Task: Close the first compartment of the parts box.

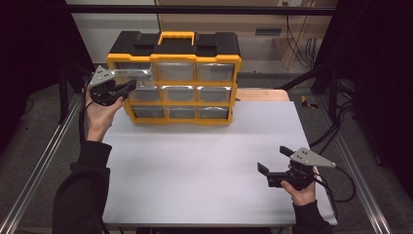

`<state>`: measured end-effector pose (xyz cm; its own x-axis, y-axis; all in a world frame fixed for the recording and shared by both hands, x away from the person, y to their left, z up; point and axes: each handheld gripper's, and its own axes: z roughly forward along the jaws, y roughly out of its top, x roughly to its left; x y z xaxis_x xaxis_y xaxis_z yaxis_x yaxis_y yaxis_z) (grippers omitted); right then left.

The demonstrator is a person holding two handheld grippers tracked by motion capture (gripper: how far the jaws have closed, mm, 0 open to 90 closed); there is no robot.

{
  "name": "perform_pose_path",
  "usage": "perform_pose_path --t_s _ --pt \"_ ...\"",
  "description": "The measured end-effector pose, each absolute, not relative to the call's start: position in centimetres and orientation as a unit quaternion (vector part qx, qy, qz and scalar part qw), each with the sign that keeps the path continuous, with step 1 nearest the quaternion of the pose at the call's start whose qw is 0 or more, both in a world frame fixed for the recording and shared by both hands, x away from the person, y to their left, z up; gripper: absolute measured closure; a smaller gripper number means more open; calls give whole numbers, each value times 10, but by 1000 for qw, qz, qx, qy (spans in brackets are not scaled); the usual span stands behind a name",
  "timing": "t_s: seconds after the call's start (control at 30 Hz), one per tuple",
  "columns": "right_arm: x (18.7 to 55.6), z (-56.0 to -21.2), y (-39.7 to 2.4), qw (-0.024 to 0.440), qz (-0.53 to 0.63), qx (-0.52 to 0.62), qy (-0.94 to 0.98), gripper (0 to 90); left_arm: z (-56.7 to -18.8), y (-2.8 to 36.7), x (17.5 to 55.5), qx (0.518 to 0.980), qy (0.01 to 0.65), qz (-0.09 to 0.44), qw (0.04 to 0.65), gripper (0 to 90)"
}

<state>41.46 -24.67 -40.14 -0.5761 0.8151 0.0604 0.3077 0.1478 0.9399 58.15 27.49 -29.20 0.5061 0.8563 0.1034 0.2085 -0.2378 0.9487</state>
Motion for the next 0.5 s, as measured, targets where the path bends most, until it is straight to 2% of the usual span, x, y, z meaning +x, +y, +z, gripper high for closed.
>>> perform_pose_path --t_s 0.5 --pt "414 -401 -247 244 524 392 716 6 -291 274 598 709 383 337 488 893"
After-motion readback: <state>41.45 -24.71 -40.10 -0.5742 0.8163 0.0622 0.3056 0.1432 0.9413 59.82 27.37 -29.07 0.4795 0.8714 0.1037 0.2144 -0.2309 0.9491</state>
